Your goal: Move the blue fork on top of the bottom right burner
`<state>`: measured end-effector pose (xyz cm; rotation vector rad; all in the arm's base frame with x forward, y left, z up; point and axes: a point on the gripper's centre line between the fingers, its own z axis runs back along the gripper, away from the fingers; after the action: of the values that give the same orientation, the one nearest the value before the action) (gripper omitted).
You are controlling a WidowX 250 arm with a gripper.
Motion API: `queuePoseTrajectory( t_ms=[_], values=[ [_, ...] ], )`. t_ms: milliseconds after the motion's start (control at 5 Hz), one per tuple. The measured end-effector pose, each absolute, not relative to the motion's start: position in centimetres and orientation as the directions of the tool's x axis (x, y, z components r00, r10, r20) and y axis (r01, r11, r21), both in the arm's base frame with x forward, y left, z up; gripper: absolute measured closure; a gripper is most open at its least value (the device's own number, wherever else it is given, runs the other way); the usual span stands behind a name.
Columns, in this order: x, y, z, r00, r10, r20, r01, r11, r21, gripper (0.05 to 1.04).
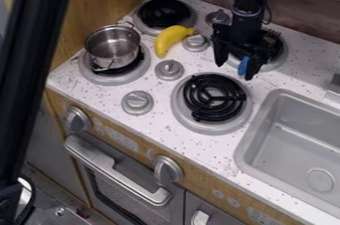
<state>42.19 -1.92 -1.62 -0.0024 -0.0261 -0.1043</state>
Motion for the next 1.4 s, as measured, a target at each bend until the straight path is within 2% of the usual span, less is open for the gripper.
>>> queuePoseTrajectory(
  t_ms=[200,600,800,1200,1400],
  values=[
    [43.3,-2.5,-3.2,0.996,-0.087,0.002,0.087,0.996,-0.033,0.085],
    [46.0,-2.8,-4.8,0.996,-0.084,-0.012,0.084,0.996,0.003,0.085],
    [46.3,-3.1,-5.7,0.996,-0.08,-0.028,0.08,0.997,0.0,0.118],
    [46.0,-2.8,-5.9,0.996,-0.088,-0.006,0.088,0.996,0.015,0.68],
    [45.3,-2.7,-5.8,0.996,-0.086,0.009,0.086,0.996,0.02,0.721]
  ],
)
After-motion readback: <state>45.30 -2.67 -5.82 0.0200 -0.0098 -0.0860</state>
